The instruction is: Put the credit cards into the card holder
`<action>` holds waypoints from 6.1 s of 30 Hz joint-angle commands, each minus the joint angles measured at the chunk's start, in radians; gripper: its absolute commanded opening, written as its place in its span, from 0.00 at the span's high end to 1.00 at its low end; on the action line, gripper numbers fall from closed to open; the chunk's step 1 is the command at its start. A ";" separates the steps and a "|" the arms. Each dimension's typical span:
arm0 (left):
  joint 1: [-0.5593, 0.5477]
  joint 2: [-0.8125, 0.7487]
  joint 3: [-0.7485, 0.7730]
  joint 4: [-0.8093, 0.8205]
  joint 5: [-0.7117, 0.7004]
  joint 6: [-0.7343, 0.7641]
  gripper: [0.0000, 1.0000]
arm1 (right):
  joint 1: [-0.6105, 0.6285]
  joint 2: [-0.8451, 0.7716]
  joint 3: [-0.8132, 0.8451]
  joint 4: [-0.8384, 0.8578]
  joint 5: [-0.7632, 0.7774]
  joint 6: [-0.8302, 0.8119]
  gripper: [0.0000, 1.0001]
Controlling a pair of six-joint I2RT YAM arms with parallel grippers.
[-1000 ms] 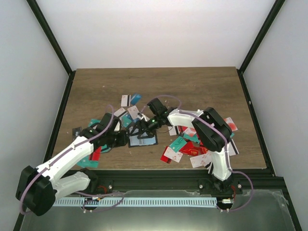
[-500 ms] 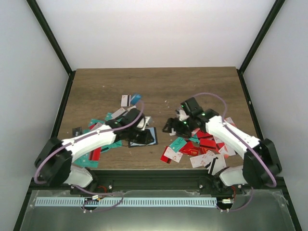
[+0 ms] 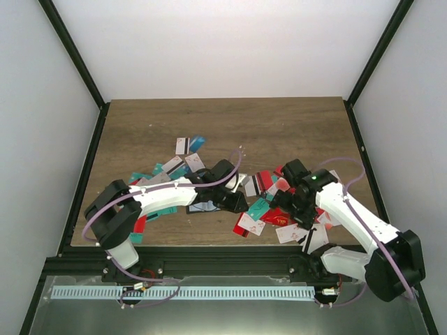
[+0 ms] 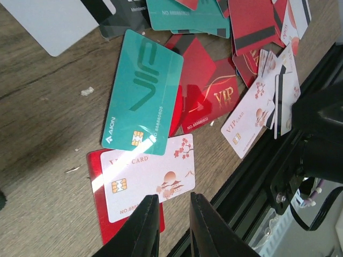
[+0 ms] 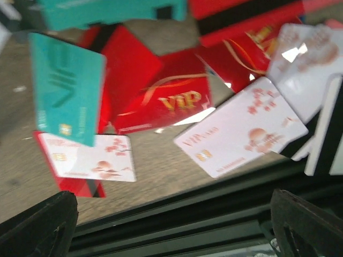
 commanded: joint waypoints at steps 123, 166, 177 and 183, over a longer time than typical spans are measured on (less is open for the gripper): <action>0.334 -0.390 -0.101 0.362 0.590 -0.222 0.65 | -0.086 0.038 -0.025 1.289 -1.104 -0.266 0.99; 0.601 -0.265 -0.288 -0.163 0.370 0.197 0.96 | -0.001 0.381 0.028 0.983 -0.753 -0.429 0.20; 0.603 -0.100 -0.257 -0.136 0.387 0.267 0.96 | 0.020 0.547 0.071 0.983 -0.788 -0.479 0.31; 0.604 -0.050 -0.231 -0.111 0.398 0.263 0.96 | 0.020 0.608 0.085 0.983 -0.807 -0.493 0.35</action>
